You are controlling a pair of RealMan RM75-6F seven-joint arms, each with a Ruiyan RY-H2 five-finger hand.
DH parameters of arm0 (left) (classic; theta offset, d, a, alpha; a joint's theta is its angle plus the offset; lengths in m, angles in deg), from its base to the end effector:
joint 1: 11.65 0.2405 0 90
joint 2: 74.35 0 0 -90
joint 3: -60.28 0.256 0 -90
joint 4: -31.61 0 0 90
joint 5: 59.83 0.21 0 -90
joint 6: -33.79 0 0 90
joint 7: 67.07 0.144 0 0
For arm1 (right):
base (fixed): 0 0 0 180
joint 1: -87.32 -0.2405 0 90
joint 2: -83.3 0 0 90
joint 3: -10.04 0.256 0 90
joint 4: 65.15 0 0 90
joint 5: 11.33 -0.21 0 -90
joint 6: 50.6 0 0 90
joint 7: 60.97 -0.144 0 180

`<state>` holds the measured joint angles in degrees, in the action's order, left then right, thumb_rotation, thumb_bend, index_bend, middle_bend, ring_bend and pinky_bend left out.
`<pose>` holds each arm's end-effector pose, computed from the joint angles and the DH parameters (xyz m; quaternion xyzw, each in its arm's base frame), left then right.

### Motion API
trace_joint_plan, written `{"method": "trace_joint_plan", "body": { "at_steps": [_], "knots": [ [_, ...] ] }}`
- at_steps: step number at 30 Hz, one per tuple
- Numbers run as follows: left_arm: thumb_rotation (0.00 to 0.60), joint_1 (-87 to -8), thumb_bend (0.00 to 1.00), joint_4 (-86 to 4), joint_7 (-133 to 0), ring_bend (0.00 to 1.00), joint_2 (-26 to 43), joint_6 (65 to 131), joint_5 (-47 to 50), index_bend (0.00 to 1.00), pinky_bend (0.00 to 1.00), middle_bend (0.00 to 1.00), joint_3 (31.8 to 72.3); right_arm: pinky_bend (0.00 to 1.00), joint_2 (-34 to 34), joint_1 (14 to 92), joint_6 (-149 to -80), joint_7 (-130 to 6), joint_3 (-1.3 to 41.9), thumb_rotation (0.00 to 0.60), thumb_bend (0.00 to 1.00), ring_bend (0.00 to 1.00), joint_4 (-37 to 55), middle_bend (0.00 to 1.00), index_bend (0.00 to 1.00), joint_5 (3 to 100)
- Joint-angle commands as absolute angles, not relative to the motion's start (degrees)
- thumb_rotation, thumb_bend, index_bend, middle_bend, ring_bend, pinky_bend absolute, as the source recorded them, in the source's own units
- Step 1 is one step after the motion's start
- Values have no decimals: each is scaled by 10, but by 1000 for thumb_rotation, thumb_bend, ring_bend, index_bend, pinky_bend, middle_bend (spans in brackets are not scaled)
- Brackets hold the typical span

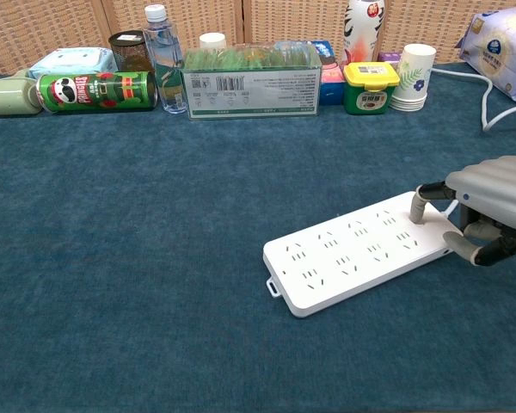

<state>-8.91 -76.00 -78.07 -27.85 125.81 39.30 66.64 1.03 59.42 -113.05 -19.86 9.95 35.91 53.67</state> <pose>-0.2701 0.1076 0.2118 -0.5970 -0.4497 -0.4182 0.5162 -0.2037 -0.2383 -0.0045 0.7877 -0.3491 0.2414 0.4465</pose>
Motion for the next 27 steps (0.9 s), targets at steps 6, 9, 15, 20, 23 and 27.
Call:
{"method": "trace_joint_plan", "body": {
  "at_steps": [6, 9, 15, 20, 23, 27],
  "knots": [
    [600, -90, 113, -760, -781, 0, -279, 1257, 394, 0, 21, 0, 667, 1000, 16, 595, -1156, -192, 105, 600, 612, 1000, 379, 1000, 331, 551],
    [600, -89, 113, -759, -783, 0, -279, 1260, 395, 0, 21, 0, 667, 1000, 26, 597, -1169, -200, 112, 600, 612, 1000, 396, 1000, 331, 560],
    [600, -88, 113, -759, -784, 0, -279, 1261, 398, 0, 21, 0, 667, 1000, 61, 601, -1193, -226, 130, 600, 611, 1000, 454, 1000, 330, 579],
    [600, -88, 113, -758, -784, 0, -279, 1260, 398, 0, 22, 0, 668, 1000, 99, 613, -1224, -271, 144, 600, 549, 996, 504, 950, 300, 619],
    [600, -89, 112, -758, -785, 0, -280, 1260, 398, 0, 21, 0, 668, 963, 118, 631, -1255, -321, 143, 600, 375, 907, 514, 814, 265, 667],
    [600, -88, 113, -758, -787, 0, -280, 1261, 398, 0, 21, 0, 668, 736, 141, 665, -1303, -396, 124, 600, 71, 591, 498, 529, 225, 737]
  ]
}}
